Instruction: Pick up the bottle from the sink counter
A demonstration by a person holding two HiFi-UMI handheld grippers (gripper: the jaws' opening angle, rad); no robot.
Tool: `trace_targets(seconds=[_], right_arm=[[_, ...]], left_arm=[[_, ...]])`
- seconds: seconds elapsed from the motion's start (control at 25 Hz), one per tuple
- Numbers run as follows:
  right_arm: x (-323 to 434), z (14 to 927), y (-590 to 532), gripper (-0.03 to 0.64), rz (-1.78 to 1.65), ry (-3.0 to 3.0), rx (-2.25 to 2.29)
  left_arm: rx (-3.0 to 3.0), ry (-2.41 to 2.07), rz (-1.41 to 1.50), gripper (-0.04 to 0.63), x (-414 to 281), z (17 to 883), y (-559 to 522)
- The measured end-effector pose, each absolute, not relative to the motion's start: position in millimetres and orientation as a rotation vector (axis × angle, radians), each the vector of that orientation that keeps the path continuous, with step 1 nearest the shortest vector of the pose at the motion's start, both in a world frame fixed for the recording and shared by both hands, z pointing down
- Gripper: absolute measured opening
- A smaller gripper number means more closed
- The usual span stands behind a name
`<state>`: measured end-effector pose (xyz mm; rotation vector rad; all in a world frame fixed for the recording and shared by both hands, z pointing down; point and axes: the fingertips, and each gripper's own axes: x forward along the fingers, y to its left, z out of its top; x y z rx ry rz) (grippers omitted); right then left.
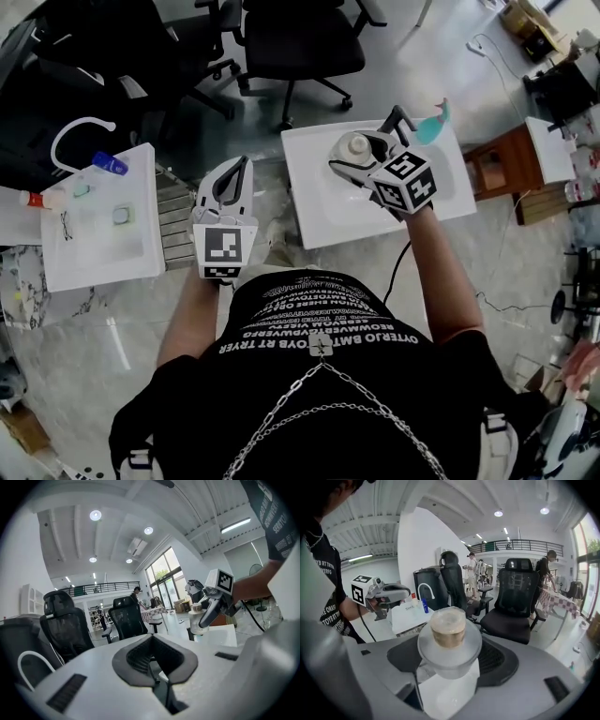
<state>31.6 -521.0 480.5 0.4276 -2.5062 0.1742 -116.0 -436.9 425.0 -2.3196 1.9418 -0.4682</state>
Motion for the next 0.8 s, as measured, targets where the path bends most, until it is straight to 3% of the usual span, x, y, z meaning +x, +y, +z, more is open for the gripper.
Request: trace_targets(seconds=[0.8], right_arm=[[52.3, 423.9, -471.0, 0.333, 0.075, -2.559, 0.402]], left_arm=[[-2.353, 1.894, -0.531, 0.005, -80.5, 428.6, -388.5]])
